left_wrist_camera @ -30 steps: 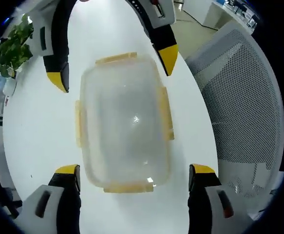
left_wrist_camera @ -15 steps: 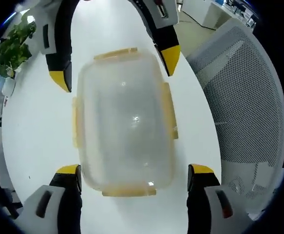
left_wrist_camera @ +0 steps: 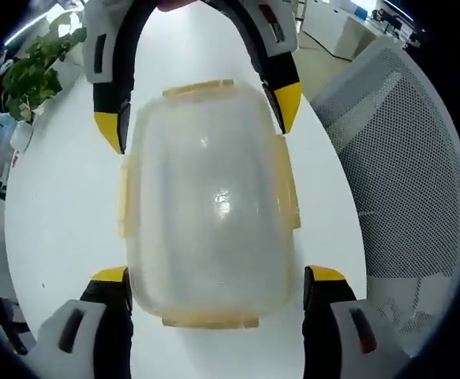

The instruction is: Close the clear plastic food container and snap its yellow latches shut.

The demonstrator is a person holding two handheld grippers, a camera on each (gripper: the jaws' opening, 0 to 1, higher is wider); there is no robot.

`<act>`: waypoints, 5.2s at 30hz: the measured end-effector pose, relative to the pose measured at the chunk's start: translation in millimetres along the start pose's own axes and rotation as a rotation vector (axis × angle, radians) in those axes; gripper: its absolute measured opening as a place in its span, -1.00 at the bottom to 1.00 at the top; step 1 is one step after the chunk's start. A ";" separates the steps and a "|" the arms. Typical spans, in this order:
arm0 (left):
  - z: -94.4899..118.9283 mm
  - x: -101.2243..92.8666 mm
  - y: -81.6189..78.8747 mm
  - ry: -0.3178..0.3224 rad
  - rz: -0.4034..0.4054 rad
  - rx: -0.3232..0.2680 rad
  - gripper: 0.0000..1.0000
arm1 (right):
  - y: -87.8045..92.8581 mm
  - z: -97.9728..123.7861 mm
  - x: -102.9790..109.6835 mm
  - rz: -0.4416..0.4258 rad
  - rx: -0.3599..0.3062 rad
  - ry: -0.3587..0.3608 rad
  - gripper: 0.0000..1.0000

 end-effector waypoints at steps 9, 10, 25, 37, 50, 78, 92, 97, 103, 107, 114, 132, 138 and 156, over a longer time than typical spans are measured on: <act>-3.2 -0.3 -1.1 -0.010 0.035 -0.030 0.74 | 6.1 -6.6 1.6 -0.013 -0.011 0.004 0.76; -3.2 -0.4 -1.2 -0.010 0.038 -0.034 0.74 | 6.3 -6.3 1.6 -0.015 -0.025 0.003 0.76; -2.7 -6.3 -2.3 -0.019 0.087 -0.054 0.72 | 6.9 -6.9 1.6 0.017 -0.049 -0.016 0.73; -3.7 -7.3 -2.2 -0.031 0.087 -0.051 0.72 | 5.8 -7.6 1.8 0.016 -0.026 -0.019 0.73; -4.8 -8.0 -1.6 -0.049 0.086 -0.051 0.72 | 6.0 -8.2 1.7 0.018 -0.011 -0.017 0.73; -3.5 -17.8 29.8 -0.046 0.129 -0.015 0.72 | -26.9 -17.1 3.7 0.062 -0.012 -0.029 0.73; -1.7 -26.8 51.7 -0.047 0.153 -0.013 0.73 | -48.4 -23.3 7.1 0.080 -0.017 -0.034 0.73; -1.2 -30.1 59.0 -0.048 0.167 -0.017 0.73 | -56.3 -25.6 7.6 0.094 -0.008 -0.038 0.73; -0.9 -33.3 69.4 -0.049 0.180 -0.020 0.73 | -67.3 -28.7 8.6 0.106 -0.008 -0.040 0.73; -0.4 -35.8 77.0 -0.050 0.186 -0.019 0.73 | -74.3 -30.6 9.5 0.111 -0.009 -0.041 0.73; 0.2 -37.7 87.4 -0.048 0.191 -0.011 0.73 | -85.2 -33.4 10.2 0.116 -0.006 -0.041 0.73; 1.8 -44.3 108.1 -0.050 0.198 -0.020 0.73 | -105.3 -39.4 13.9 0.116 0.001 -0.038 0.74; 1.8 -47.2 116.7 -0.048 0.193 -0.016 0.73 | -114.6 -41.9 17.1 0.109 0.011 -0.034 0.74; -2.2 -51.4 121.9 -0.080 0.215 0.017 0.77 | -122.4 -44.7 19.5 0.106 0.037 -0.024 0.75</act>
Point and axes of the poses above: the point that each gripper's makers call its tool centre point, and the gripper's own axes: z roughly backward along the fingers, x roughly to its left, y roughly out of its underside, the point moved 5 cm from there along z, roughly backward along the fingers, and after that the axes turned 12 degrees about x, right-handed, at the moved point
